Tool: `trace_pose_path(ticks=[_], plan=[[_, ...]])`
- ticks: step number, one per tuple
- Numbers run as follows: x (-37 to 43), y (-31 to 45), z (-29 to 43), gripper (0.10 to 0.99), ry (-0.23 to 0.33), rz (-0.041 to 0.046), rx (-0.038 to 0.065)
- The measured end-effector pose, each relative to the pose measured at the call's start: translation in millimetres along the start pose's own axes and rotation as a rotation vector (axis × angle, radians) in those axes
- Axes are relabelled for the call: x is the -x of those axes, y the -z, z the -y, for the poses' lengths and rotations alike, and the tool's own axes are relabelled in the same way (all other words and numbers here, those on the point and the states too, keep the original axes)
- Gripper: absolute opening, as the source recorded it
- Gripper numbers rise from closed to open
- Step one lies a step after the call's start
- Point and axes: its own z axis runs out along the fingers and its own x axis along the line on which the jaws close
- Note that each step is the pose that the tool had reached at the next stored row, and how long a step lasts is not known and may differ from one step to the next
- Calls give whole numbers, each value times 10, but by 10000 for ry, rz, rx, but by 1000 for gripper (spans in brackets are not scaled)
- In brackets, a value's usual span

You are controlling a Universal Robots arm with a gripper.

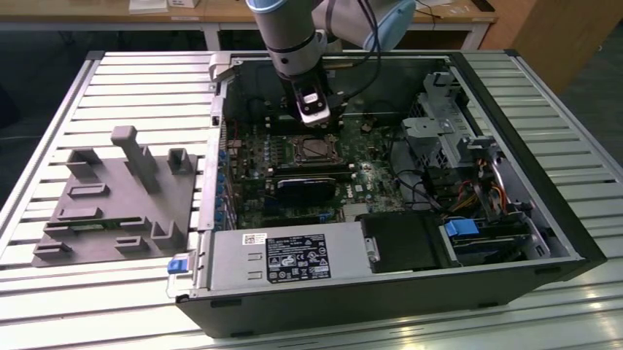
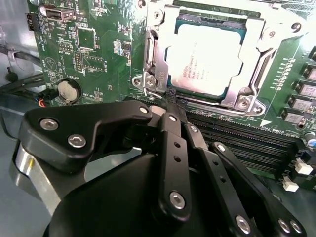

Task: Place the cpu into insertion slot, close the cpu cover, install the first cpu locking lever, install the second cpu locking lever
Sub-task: 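Install the first cpu locking lever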

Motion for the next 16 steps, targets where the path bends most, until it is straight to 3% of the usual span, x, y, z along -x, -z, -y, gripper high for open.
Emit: trace_pose_path(ticks=[10,16], plan=[[9,1,18,102,-1,-1,2],[9,1,18,102,-25,-34,76]])
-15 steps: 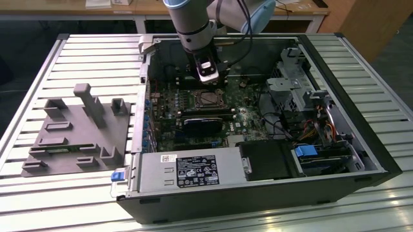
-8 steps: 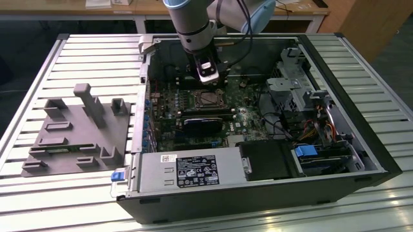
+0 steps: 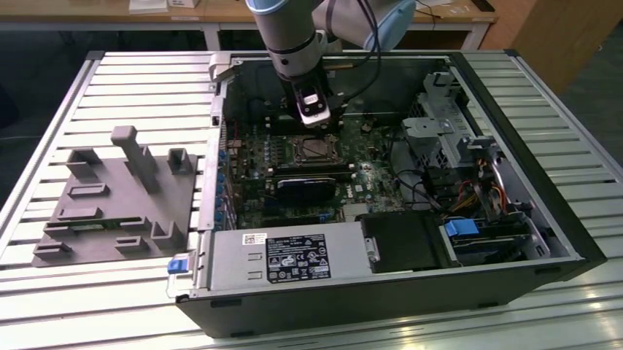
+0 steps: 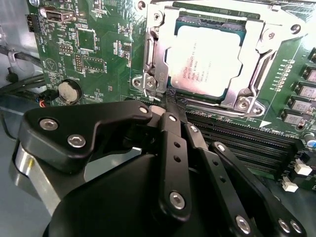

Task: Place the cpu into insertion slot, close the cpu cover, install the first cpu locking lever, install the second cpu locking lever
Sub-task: 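Install the first cpu locking lever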

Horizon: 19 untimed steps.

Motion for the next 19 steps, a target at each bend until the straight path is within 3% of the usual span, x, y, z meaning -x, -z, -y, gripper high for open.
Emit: trace_pose_path(ticks=[8,19], plan=[[6,22,-4,102,-1,-1,5],[42,171,-33,102,-1,-2,5]])
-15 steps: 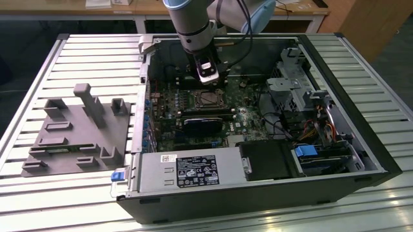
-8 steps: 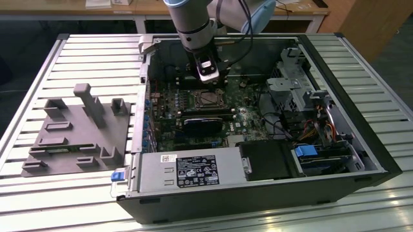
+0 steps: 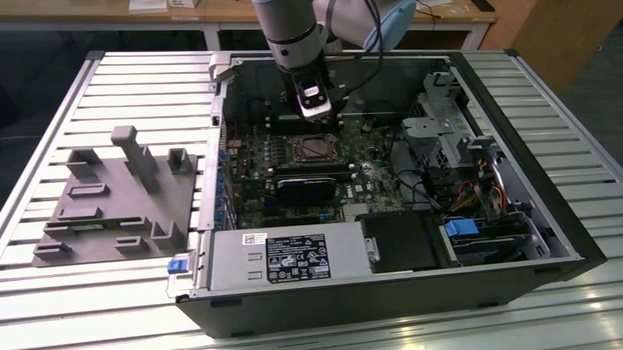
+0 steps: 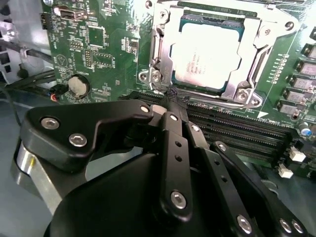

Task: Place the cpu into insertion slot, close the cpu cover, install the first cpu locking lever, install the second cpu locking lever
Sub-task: 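Install the first cpu locking lever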

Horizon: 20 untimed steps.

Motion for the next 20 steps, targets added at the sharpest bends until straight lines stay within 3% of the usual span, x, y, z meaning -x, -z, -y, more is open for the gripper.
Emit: trace_pose_path(ticks=[1,2,8,9,10,12,20], plan=[[19,78,-15,102,0,0,0],[22,89,-17,102,0,0,0],[24,96,-18,102,0,1,2],[24,95,-19,102,0,-18,-6],[26,95,-20,102,-6,-98,-46],[34,89,-23,102,-29,-370,-174],[78,62,-41,102,-130,-1682,-791]])
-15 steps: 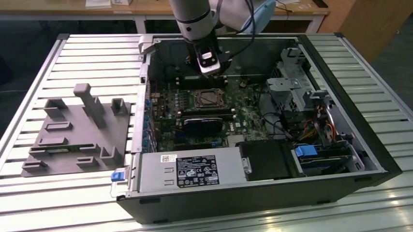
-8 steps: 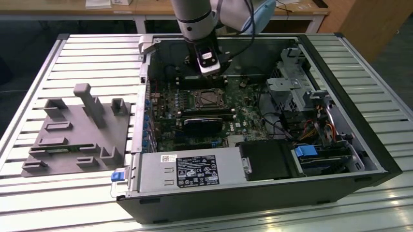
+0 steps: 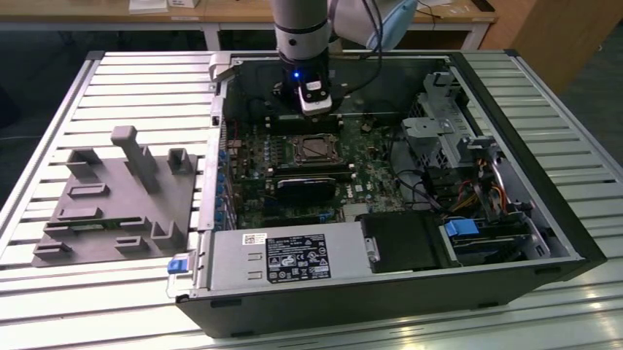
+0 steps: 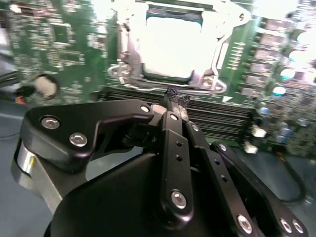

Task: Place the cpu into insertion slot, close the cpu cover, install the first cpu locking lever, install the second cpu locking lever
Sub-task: 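Install the first cpu locking lever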

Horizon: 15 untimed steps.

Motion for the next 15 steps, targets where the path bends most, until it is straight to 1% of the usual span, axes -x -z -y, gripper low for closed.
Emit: trace_pose_path(ticks=[2,3,7,9,15], plan=[[10,-3,-5,102,-25,-328,-165],[11,-2,-5,102,-28,-374,-189],[11,-3,-5,102,-31,-411,-204],[14,-4,-6,102,-30,-414,-205],[105,-14,-42,102,-13,-424,-207]])
